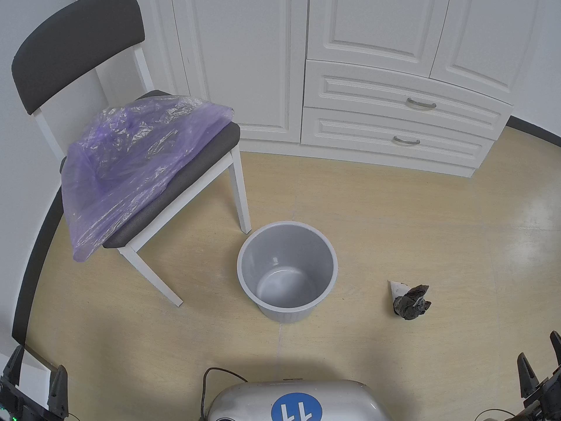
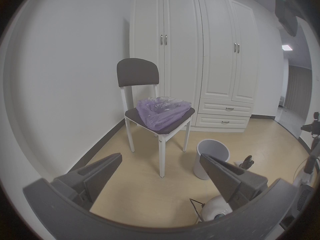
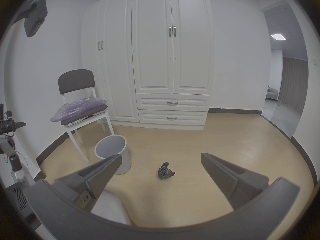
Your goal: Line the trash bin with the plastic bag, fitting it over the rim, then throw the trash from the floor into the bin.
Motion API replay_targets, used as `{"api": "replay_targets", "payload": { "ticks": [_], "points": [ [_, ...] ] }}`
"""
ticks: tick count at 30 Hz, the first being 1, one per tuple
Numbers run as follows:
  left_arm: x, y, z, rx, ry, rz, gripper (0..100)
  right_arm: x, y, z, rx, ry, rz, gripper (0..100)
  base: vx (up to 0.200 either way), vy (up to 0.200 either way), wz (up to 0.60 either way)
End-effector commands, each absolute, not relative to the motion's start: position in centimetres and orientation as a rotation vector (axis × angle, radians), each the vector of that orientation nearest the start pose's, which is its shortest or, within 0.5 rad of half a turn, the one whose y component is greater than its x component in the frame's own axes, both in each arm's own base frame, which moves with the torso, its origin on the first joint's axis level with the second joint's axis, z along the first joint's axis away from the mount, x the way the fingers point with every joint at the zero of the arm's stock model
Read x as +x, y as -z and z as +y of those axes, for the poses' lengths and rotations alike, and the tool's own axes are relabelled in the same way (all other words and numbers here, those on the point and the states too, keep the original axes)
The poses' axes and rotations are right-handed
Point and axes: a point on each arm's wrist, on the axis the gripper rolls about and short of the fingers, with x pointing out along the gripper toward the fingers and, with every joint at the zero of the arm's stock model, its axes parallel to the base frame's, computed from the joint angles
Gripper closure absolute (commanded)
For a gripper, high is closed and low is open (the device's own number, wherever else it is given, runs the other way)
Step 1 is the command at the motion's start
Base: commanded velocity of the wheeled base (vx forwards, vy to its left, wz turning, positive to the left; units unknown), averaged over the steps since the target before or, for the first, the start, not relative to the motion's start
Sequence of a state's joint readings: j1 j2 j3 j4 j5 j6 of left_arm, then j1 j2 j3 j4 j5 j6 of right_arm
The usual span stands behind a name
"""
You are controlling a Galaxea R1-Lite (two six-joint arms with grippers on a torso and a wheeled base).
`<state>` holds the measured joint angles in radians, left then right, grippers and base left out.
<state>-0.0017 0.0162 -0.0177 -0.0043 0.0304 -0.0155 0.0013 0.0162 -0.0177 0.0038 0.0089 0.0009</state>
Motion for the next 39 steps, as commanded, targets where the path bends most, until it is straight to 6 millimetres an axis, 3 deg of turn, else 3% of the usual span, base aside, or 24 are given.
{"api": "replay_targets", "payload": {
  "ticks": [1, 26, 39],
  "points": [
    [-2.28, -7.6, 0.08, -0.023, -0.032, -0.005, 0, -2.28, -7.52, 0.02, 0.002, -0.011, 0.003, 0, 0.0, 0.0, 0.0],
    [-2.28, -7.64, -0.04, 0.045, 0.02, -0.01, 0, -2.29, -7.54, 0.06, -0.081, -0.031, 0.002, 0, 0.0, 0.0, 0.0],
    [-2.28, -7.63, 0.11, -0.081, -0.049, -0.01, 0, -2.28, -7.63, -0.03, 0.012, 0.011, -0.008, 0, 0.0, 0.0, 0.0]
  ]
}}
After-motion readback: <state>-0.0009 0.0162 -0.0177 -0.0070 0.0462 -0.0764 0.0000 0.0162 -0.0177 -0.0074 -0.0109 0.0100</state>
